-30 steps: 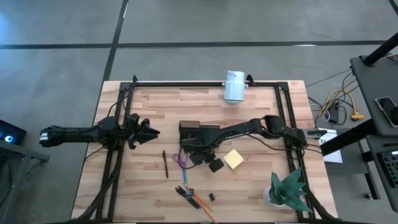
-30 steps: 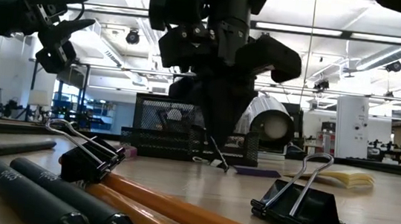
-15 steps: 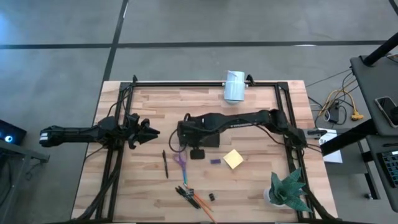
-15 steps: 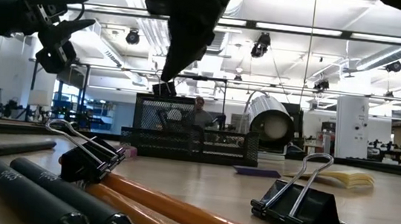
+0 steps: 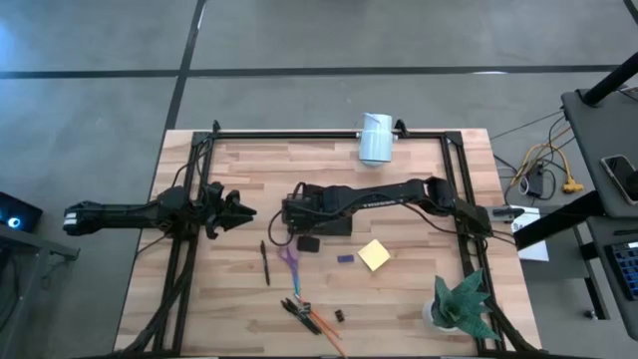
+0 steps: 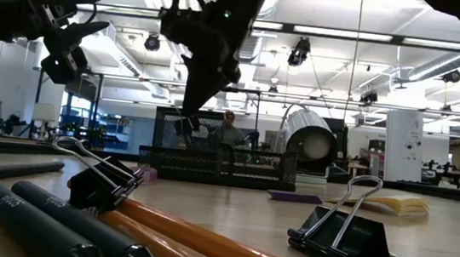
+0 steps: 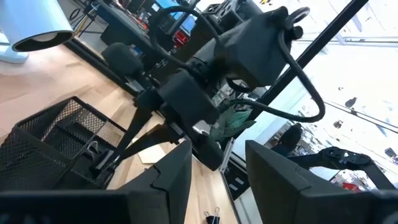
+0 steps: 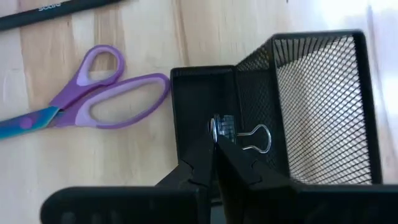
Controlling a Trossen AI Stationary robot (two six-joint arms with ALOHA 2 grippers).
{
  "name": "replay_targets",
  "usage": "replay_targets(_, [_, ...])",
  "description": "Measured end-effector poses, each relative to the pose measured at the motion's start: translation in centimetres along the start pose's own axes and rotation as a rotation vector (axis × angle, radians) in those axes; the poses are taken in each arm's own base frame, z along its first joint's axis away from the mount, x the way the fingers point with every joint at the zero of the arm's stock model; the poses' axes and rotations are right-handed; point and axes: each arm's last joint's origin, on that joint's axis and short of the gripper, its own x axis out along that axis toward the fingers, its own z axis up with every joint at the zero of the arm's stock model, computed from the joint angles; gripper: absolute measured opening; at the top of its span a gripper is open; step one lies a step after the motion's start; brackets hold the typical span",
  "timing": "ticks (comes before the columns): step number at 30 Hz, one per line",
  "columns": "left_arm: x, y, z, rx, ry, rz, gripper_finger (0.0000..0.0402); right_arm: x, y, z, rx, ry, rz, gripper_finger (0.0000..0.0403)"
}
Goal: Pick and place office supplies into organizer
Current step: Put the top black binder clip into the black desk organizer, then put the right black binder clip into the black desk organizer
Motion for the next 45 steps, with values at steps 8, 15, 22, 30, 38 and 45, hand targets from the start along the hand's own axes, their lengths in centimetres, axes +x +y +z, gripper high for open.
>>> replay_targets(8, [0.0,0.0,0.0,-0.001,0.004,0.004,0.0132,1.7,0.3,-0.8,0.047,0.053,-0.002,0.0008])
replay_targets(15, [0.0,0.0,0.1,-0.002,-0.005,-0.004,0.0132,3.4,0.4,-1.0,0.075,0.046,-0.135,0.0017])
replay_targets(22, [0.0,-0.3,0.6,0.002,-0.088,-0.005,0.0132,2.4,0.6,-0.5,0.084,0.026,-0.081,0.0086])
replay_targets(30, [-0.1,0.0,1.2,-0.009,-0.262,0.152,0.0132,1.0,2.0,-0.9,0.140,0.039,-0.051,0.0151])
replay_targets(38, [-0.1,0.2,1.2,-0.010,-0.287,0.200,0.0132,-3.4,3.7,-1.8,0.370,0.012,-0.109,0.0148])
replay_targets(45, [0.0,0.0,1.0,-0.007,-0.226,0.131,0.0132,-7.0,6.1,-3.4,0.585,0.024,-0.120,0.0137])
